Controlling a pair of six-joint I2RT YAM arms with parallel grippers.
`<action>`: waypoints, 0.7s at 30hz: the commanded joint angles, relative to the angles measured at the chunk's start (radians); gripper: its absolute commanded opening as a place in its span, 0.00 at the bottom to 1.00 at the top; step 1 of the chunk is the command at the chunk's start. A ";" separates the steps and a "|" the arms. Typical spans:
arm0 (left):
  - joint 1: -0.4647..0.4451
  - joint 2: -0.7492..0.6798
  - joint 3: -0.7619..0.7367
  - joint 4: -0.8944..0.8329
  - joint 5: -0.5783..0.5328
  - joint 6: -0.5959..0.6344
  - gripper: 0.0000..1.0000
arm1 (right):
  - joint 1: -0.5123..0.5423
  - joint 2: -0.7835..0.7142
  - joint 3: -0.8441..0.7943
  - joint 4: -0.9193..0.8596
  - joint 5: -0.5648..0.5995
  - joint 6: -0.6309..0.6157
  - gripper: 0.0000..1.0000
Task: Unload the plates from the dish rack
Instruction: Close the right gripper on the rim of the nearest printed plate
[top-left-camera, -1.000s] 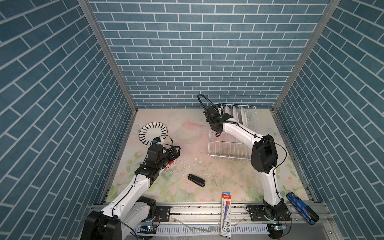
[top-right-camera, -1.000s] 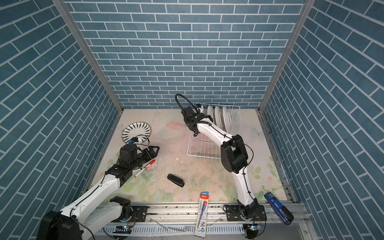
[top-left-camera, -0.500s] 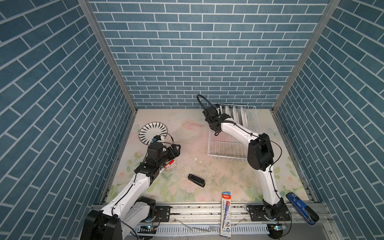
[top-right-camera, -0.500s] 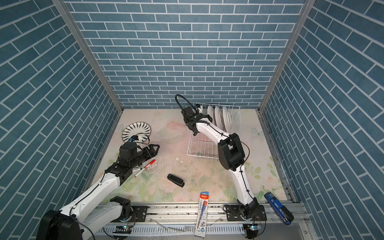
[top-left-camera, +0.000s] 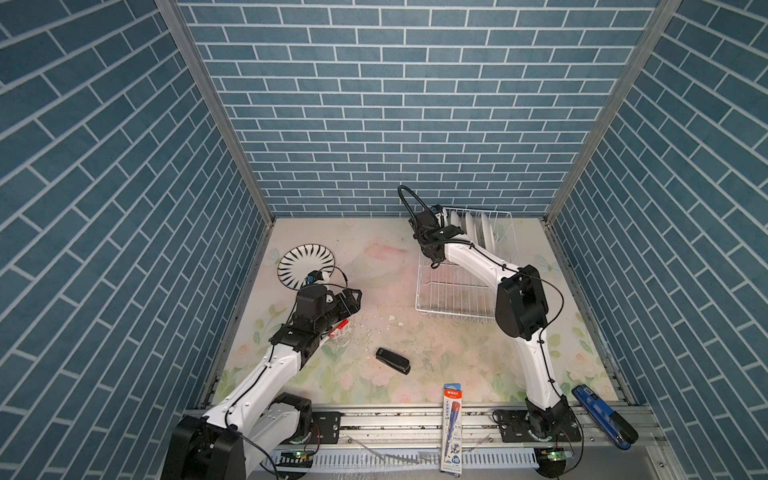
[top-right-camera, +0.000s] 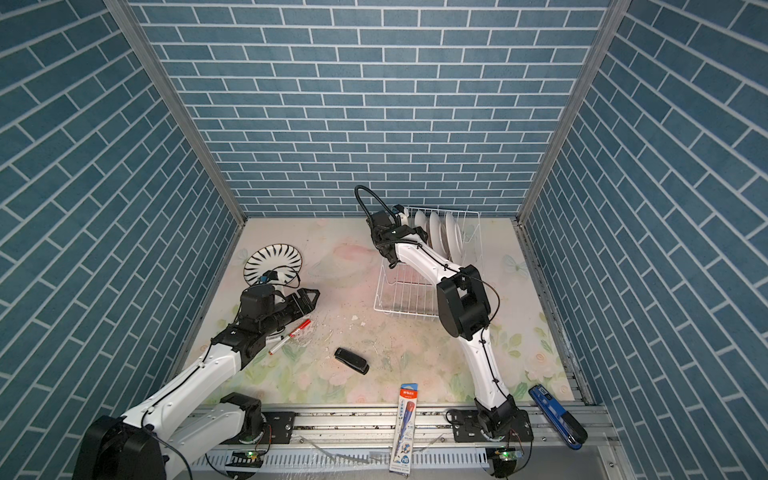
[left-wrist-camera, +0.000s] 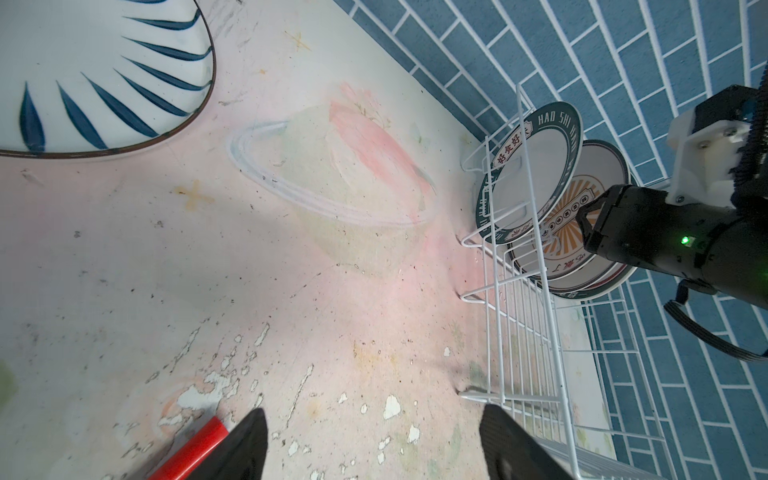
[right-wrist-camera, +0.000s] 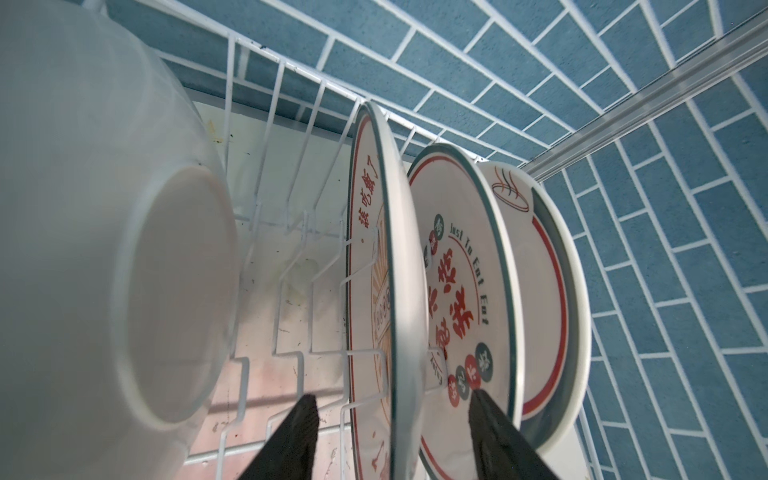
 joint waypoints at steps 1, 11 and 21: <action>-0.007 -0.002 0.023 0.004 -0.001 0.010 0.82 | -0.005 0.018 0.043 0.022 0.030 -0.033 0.58; -0.007 -0.011 0.013 0.007 0.001 0.004 0.82 | -0.016 0.047 0.057 0.041 0.047 -0.059 0.55; -0.007 -0.010 0.015 0.003 0.001 0.007 0.82 | -0.025 0.058 0.061 0.057 0.066 -0.081 0.54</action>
